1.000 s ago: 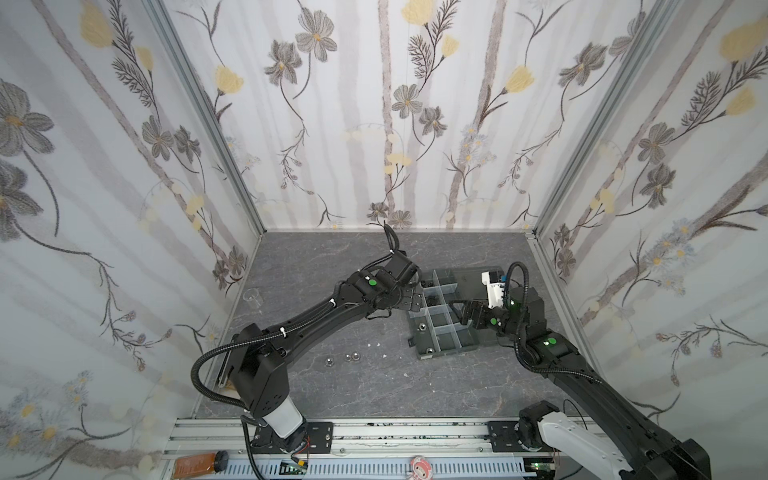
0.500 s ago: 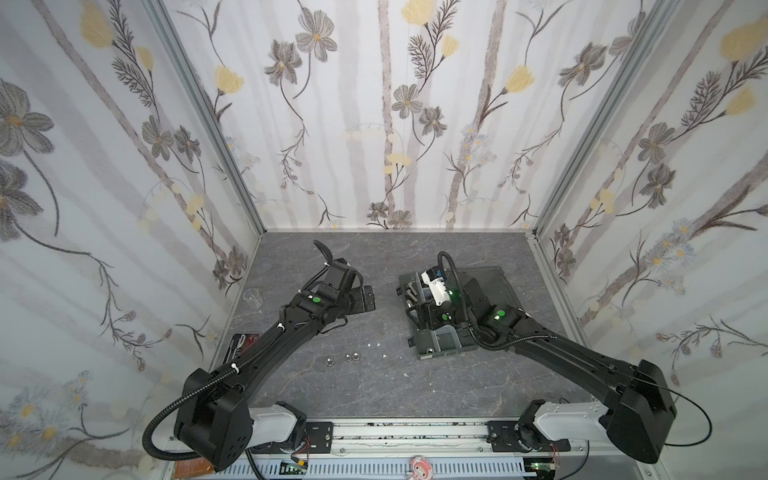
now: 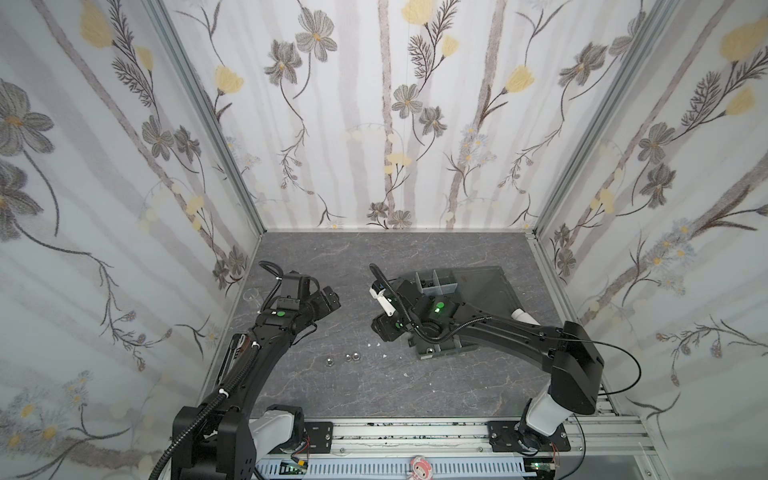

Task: Sort the screws and nuts into containers
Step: Pick up the nut from the bottom-center of the table.

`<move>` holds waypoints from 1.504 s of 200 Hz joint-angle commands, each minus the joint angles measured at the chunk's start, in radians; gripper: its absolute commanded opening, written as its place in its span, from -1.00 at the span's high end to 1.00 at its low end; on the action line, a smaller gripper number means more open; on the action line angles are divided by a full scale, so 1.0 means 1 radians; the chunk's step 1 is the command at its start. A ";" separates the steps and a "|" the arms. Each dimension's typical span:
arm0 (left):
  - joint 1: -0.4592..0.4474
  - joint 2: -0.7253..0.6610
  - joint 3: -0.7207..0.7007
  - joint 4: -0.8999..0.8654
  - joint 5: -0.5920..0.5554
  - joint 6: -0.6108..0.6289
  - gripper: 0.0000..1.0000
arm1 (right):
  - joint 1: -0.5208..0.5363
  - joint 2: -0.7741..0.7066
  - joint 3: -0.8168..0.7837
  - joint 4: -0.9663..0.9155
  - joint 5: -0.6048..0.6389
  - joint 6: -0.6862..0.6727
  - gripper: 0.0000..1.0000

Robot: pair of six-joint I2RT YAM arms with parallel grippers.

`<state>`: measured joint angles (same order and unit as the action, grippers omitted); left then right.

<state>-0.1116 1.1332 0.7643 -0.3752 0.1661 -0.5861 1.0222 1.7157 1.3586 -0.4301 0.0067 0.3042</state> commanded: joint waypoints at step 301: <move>0.246 -0.075 -0.119 0.139 0.076 -0.137 -1.00 | 0.157 0.456 0.287 -0.126 0.015 0.040 0.02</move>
<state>0.1326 1.0588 0.6495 -0.2642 0.2382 -0.7113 1.1782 2.1654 1.6398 -0.5419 0.0071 0.3466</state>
